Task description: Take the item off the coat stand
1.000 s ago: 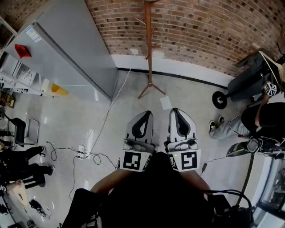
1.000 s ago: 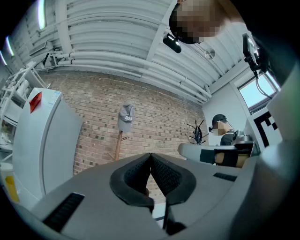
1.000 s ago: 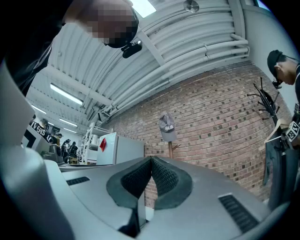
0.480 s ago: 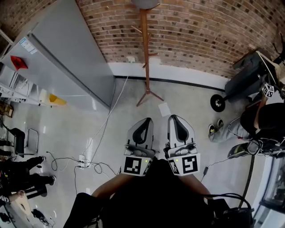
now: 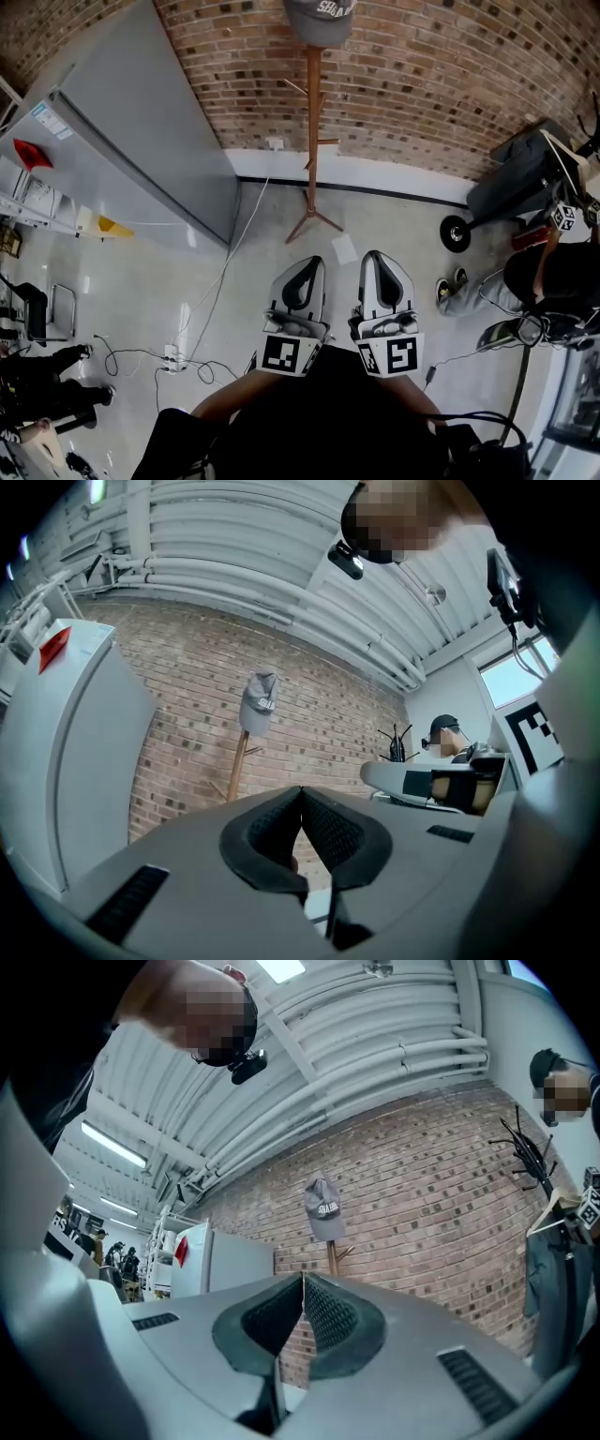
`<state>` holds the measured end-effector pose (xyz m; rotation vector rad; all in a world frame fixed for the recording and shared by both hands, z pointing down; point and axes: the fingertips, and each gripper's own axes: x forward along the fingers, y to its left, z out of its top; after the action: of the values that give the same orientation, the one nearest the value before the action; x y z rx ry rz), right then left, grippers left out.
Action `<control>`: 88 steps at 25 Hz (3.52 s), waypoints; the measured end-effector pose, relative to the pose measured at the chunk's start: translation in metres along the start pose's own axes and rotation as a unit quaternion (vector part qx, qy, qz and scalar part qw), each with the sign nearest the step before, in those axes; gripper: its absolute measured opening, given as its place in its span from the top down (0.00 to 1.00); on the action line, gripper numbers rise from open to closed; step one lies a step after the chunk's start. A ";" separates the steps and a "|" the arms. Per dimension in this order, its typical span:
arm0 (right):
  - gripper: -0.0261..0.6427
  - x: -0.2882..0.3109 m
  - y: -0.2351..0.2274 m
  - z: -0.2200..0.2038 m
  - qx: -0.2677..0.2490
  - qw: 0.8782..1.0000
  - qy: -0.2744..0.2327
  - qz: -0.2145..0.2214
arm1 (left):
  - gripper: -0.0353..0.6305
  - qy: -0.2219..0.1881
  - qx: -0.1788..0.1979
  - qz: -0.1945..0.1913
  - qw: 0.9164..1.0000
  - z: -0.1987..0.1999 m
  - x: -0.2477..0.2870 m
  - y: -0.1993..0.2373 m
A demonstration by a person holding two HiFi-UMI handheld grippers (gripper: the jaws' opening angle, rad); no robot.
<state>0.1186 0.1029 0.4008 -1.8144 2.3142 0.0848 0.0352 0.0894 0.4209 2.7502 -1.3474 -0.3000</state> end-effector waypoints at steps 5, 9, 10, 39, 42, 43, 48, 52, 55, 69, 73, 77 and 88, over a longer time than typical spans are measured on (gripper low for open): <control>0.93 0.043 0.005 -0.002 -0.004 1.000 0.000 0.000 | 0.92 -0.001 -0.007 -0.016 1.000 0.005 0.026 0.030; 0.93 0.074 0.008 -0.001 -0.007 1.000 0.001 -0.008 | 0.92 0.005 -0.024 -0.041 0.999 0.009 0.046 0.047; 0.93 0.082 0.008 -0.001 -0.008 1.000 -0.001 -0.012 | 0.92 0.008 -0.028 -0.050 0.998 0.010 0.051 0.049; 0.93 0.188 0.003 0.000 -0.006 0.998 -0.014 -0.054 | 0.92 0.025 -0.025 -0.087 0.996 0.017 0.108 0.131; 0.93 0.199 -0.004 0.003 -0.010 0.999 -0.005 -0.050 | 0.92 0.021 -0.036 -0.080 0.996 0.018 0.119 0.135; 0.93 0.202 -0.007 0.004 -0.010 0.999 -0.001 -0.050 | 0.92 0.015 -0.040 -0.075 0.996 0.020 0.123 0.136; 0.93 0.219 -0.022 0.013 -0.015 0.999 0.003 -0.037 | 0.92 0.017 -0.034 -0.074 0.997 0.019 0.134 0.136; 0.93 0.235 -0.030 0.020 -0.026 0.999 0.008 -0.029 | 0.92 0.004 -0.047 -0.071 0.996 0.024 0.145 0.139; 0.93 0.247 -0.038 0.030 -0.031 0.999 -0.002 -0.023 | 0.92 0.004 -0.043 -0.065 0.997 0.023 0.152 0.143; 0.82 0.285 -0.067 0.071 -0.023 0.999 -0.035 0.018 | 0.92 0.011 -0.030 -0.062 0.998 0.016 0.190 0.131; 0.80 0.296 -0.072 0.085 -0.025 0.998 -0.047 0.024 | 0.92 0.007 -0.025 -0.062 0.998 0.017 0.197 0.129; 0.78 0.301 -0.076 0.100 -0.022 0.997 -0.063 0.024 | 0.92 0.010 -0.029 -0.069 0.997 0.016 0.203 0.126; 0.73 0.319 -0.078 0.127 -0.009 0.995 -0.087 0.039 | 0.92 0.009 -0.028 -0.052 0.998 0.019 0.209 0.136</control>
<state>0.1368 -0.1997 0.2213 -1.6521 2.2690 0.2644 0.0507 -0.1587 0.3913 2.7758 -1.1746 -0.3141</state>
